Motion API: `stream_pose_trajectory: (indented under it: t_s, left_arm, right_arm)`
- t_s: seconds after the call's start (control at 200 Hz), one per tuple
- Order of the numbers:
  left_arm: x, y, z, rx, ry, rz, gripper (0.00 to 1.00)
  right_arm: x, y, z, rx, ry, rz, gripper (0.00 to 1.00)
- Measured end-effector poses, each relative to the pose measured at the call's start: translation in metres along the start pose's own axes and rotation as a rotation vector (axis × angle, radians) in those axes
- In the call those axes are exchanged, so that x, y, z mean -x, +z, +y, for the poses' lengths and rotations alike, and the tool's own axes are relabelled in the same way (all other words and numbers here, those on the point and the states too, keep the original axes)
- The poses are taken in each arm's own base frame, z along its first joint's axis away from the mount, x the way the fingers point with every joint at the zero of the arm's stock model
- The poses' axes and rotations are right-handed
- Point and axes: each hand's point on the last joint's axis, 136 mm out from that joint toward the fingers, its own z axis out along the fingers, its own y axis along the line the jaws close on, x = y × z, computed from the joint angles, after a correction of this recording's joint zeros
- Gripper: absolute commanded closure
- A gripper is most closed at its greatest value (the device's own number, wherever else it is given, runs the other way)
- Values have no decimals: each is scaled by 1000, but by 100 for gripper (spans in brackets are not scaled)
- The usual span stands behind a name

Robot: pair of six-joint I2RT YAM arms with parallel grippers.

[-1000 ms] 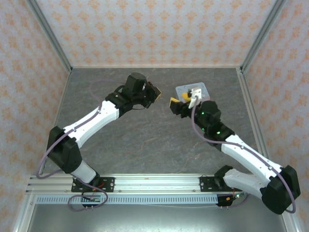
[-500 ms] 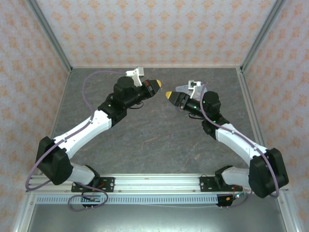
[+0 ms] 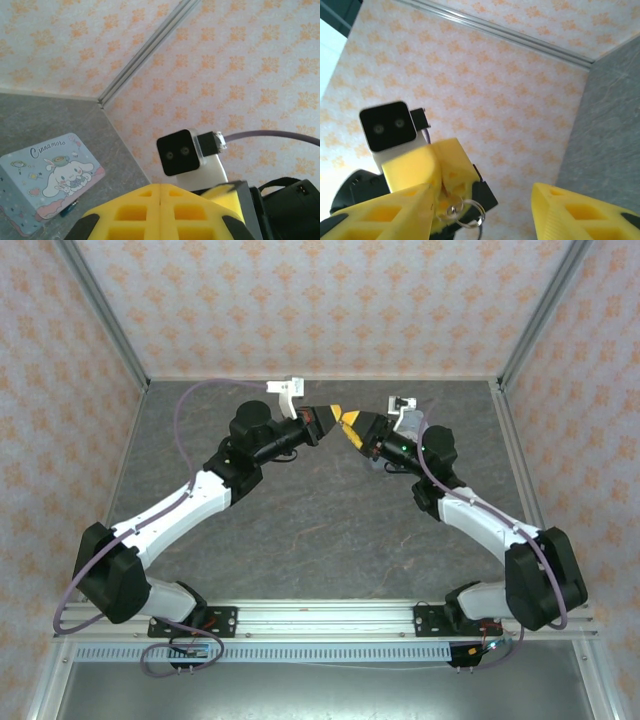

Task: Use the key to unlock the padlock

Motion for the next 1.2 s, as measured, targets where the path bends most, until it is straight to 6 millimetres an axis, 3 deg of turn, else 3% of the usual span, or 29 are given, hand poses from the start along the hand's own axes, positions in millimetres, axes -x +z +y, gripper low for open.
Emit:
stream_pose_trajectory:
  t_s: [0.3, 0.546, 0.996, 1.201]
  left_arm:
    - [1, -1, -7, -43, 74, -12, 100]
    - [-2, -1, -3, -40, 91, -18, 100]
    - [6, -1, -4, -34, 99, -58, 100]
    - [6, -2, -2, -29, 99, -62, 100]
  right_arm:
    - [9, 0, 21, 91, 163, -36, 56]
    - [8, 1, 5, 66, 261, -37, 59]
    - [-6, 7, 7, 71, 278, 1, 66]
    - [-8, 9, 8, 73, 278, 4, 74]
